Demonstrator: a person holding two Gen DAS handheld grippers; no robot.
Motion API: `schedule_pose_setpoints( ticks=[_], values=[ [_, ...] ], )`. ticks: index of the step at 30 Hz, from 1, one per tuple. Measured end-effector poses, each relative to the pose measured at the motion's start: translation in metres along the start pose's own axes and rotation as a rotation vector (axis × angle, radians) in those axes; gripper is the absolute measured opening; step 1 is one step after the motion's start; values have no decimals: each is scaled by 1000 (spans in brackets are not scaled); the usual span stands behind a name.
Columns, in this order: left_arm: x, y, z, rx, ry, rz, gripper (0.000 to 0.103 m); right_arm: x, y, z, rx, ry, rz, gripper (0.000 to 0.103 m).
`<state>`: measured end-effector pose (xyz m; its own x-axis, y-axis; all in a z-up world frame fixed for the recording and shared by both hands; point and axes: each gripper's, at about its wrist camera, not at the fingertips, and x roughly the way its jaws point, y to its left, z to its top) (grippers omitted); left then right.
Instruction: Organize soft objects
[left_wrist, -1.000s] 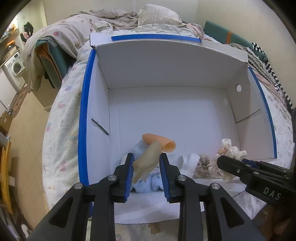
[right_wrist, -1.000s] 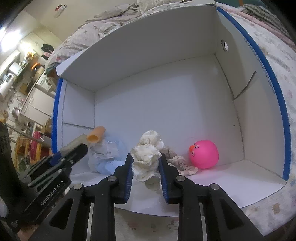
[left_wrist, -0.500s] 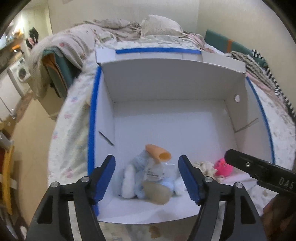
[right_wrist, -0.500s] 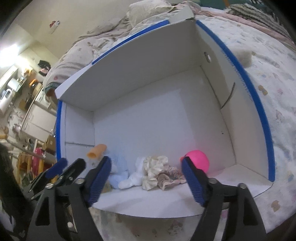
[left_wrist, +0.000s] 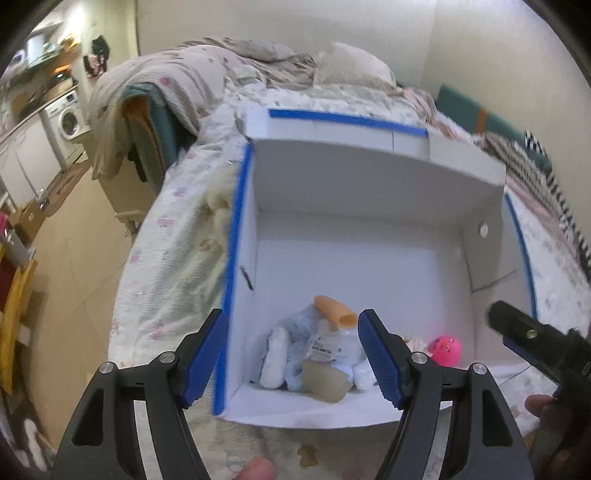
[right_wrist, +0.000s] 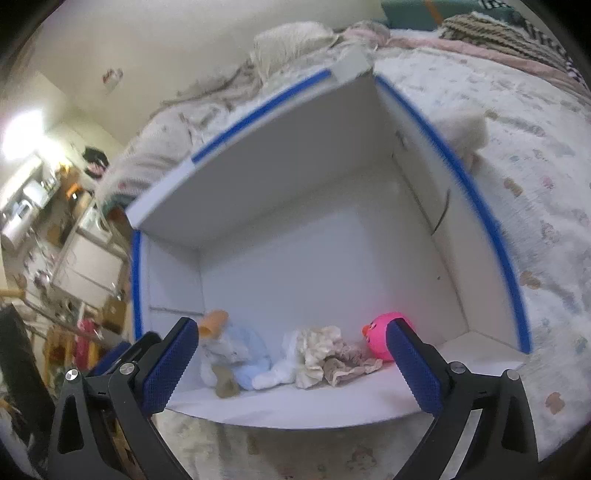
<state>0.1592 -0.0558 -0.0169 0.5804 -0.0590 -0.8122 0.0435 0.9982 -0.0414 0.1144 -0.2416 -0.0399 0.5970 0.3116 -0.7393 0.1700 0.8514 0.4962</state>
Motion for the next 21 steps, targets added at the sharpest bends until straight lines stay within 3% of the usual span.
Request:
schedule_pose_setpoints(
  ticks=[2, 8, 14, 18, 21],
  values=[
    [-10, 9, 1, -25, -17, -6, 87, -14, -4, 0, 19, -32, 14, 103],
    [-44, 49, 4, -136, -86, -31, 98, -48, -12, -7, 74, -71, 46, 103],
    [-75, 62, -13, -130, -137, -47, 100, -73, 13, -30, -88, -123, -3, 103],
    [-100, 54, -39, -84, -184, -75, 100, -82, 29, -52, -215, -141, -42, 103],
    [-109, 42, -60, -16, -197, -54, 100, -82, 33, -68, -253, -142, -59, 103]
  ],
)
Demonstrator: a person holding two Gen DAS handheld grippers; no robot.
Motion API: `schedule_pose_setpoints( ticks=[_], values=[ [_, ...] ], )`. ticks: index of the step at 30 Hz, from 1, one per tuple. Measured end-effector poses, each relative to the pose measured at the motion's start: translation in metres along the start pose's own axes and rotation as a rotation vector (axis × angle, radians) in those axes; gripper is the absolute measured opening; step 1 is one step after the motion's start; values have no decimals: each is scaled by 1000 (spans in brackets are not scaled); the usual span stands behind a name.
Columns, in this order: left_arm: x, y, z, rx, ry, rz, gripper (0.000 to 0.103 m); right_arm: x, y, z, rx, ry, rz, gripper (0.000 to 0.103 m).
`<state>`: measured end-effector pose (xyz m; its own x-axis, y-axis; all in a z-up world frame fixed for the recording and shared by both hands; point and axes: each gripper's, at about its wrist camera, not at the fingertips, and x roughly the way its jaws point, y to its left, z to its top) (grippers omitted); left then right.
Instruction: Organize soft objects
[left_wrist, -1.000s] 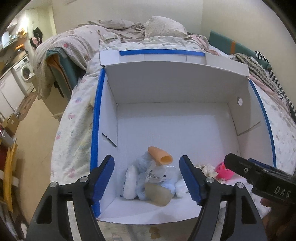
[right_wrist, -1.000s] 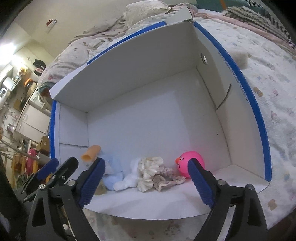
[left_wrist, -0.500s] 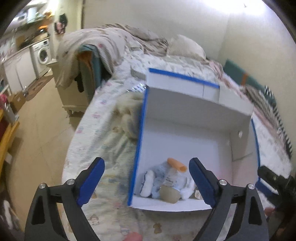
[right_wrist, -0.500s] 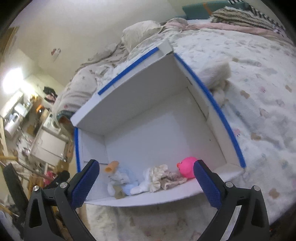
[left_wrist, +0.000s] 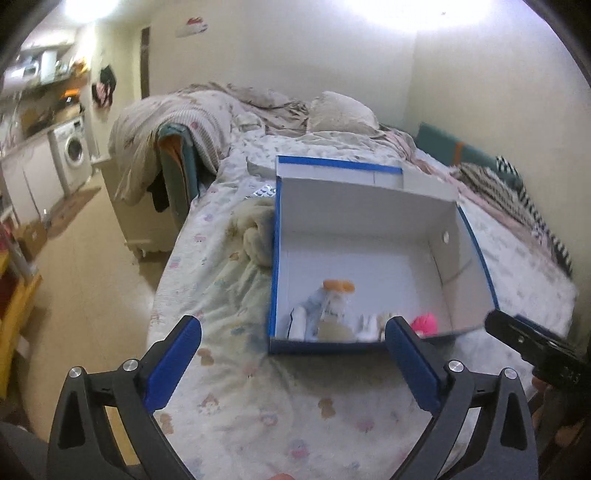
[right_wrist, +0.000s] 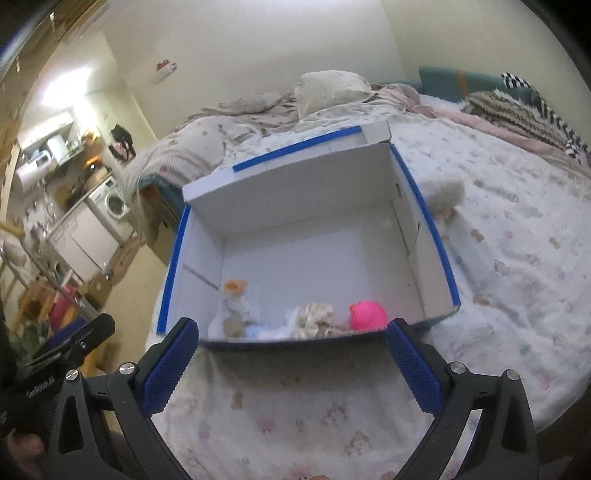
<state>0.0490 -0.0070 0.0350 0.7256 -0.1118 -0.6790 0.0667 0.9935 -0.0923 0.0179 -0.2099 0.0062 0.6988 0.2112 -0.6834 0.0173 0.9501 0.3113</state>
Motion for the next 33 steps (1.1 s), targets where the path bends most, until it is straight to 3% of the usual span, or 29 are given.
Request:
schedule_pose_setpoints(
  ticks=[6, 13, 16, 33],
  values=[
    [-10, -8, -19, 71, -25, 24, 100, 12, 14, -16, -72, 21, -30, 103],
    [2, 6, -17, 0, 8, 29, 100, 17, 22, -15, -122, -7, -77, 103],
    [8, 4, -18, -5, 14, 54, 100, 19, 23, -13, -135, -14, -101, 103],
    [11, -2, -20, 13, 26, 32, 100, 20, 20, -11, -126, -16, -111, 103]
  ],
)
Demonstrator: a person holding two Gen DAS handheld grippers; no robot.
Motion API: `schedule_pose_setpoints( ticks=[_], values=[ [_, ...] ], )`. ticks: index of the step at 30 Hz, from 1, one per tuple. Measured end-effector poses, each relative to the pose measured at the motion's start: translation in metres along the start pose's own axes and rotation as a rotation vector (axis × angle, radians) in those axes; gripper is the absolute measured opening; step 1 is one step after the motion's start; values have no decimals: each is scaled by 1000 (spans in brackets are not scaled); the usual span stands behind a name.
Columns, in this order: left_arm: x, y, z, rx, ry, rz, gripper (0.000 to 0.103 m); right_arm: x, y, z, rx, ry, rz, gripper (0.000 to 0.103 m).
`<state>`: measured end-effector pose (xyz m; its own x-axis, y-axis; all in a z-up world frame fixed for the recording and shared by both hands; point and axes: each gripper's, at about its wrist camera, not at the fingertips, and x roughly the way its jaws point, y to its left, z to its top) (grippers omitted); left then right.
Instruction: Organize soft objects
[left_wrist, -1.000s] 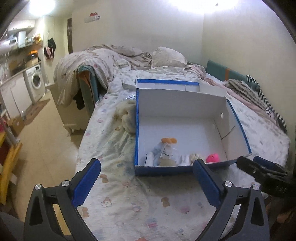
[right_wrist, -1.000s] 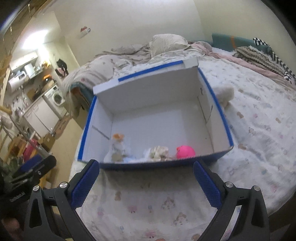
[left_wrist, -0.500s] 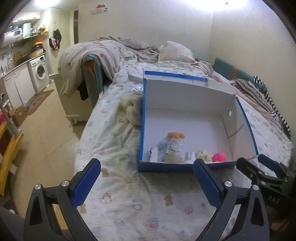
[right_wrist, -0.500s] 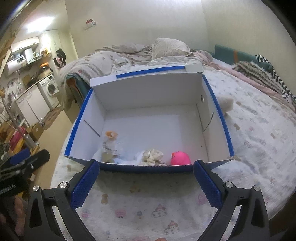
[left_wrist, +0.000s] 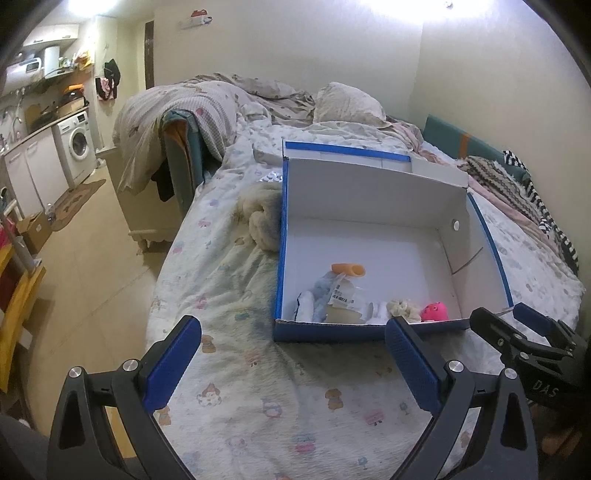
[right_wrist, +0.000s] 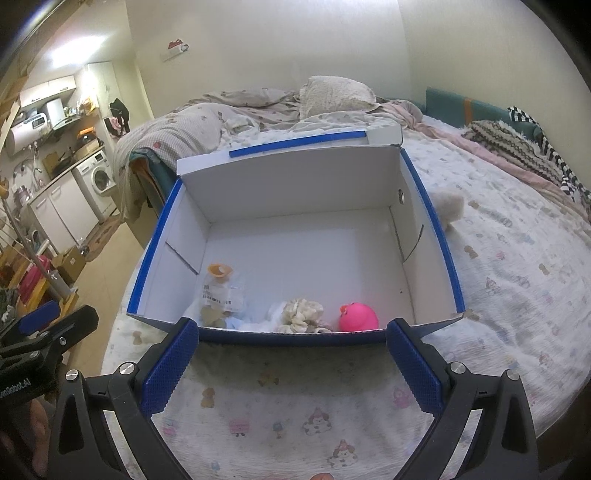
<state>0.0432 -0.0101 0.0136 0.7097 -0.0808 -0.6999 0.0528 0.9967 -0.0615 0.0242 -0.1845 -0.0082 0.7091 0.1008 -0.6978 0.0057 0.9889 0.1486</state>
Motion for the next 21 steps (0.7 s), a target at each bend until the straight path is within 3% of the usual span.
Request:
schedule_pose_setpoints(
  ticks=[21],
  values=[
    [2, 2, -1, -13, 9, 3, 100, -1, -1, 1, 17, 7, 9, 103]
  ],
)
